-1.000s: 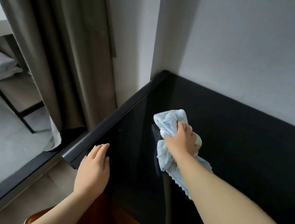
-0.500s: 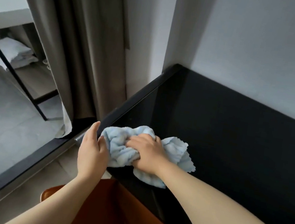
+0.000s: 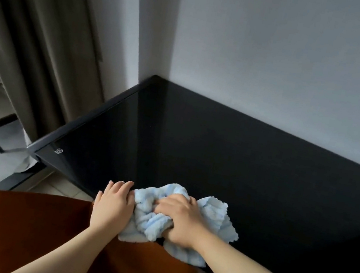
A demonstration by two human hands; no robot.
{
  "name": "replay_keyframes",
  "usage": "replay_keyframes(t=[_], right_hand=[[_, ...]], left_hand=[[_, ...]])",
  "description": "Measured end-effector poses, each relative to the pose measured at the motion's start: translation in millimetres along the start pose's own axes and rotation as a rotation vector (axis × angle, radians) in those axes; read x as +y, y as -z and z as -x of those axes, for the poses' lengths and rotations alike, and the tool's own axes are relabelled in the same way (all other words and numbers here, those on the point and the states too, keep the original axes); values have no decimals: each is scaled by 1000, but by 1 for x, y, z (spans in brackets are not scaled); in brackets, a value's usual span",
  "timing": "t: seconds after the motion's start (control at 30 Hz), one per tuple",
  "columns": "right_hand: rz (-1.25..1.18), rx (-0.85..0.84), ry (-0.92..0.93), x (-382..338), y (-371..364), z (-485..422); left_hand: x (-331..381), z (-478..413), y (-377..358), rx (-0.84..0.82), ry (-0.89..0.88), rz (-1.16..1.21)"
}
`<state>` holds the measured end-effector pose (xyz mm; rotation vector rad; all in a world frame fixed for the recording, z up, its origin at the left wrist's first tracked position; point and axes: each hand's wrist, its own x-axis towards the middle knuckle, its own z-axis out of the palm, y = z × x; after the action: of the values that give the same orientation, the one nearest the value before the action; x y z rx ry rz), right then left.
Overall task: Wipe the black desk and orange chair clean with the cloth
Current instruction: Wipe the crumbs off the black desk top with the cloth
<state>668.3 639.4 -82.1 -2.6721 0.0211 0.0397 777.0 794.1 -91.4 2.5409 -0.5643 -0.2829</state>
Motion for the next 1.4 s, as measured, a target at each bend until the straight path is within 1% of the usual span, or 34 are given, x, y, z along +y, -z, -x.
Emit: replay_keyframes(t=[0.2, 0.37, 0.53, 0.73, 0.8, 0.9, 0.93, 0.97, 1.03, 1.07, 1.1, 1.13, 1.17, 1.2, 1.3, 1.33, 1.4], right_hand=[[-3, 114, -113, 35, 5, 116], [-27, 172, -292, 63, 15, 205], [0, 233, -421, 72, 17, 262], [86, 282, -532, 67, 14, 319], [112, 298, -571, 62, 9, 335], [58, 408, -642, 51, 0, 358], [15, 410, -689, 48, -4, 366], [-22, 349, -765, 44, -9, 376], [-71, 170, -956, 34, -24, 400], [-82, 141, -1050, 28, -31, 411], [-103, 161, -1147, 21, -36, 421], [-125, 204, -1229, 13, -39, 426], [-151, 265, -1269, 6, -40, 429], [-179, 344, -1263, 0, -39, 429], [-199, 653, -1098, -15, -29, 419], [-164, 721, -1047, -20, -23, 414], [-75, 815, -1021, -25, -12, 407]], left_hand=[[63, 70, -49, -55, -102, -48], [115, 118, -85, -151, -168, -38], [150, 150, -110, -228, -267, -76], [174, 176, -126, -304, -387, -99], [175, 185, -131, -314, -402, -119], [171, 196, -132, -358, -451, -149], [169, 199, -131, -383, -479, -163], [165, 203, -130, -404, -505, -175], [156, 213, -124, -423, -535, -181], [151, 218, -121, -429, -542, -169], [146, 223, -117, -431, -545, -157], [142, 226, -114, -428, -546, -152], [138, 230, -111, -424, -540, -159], [135, 233, -107, -423, -530, -172], [129, 242, -102, -430, -518, -172], [129, 246, -102, -436, -518, -160], [134, 250, -103, -444, -525, -138]])
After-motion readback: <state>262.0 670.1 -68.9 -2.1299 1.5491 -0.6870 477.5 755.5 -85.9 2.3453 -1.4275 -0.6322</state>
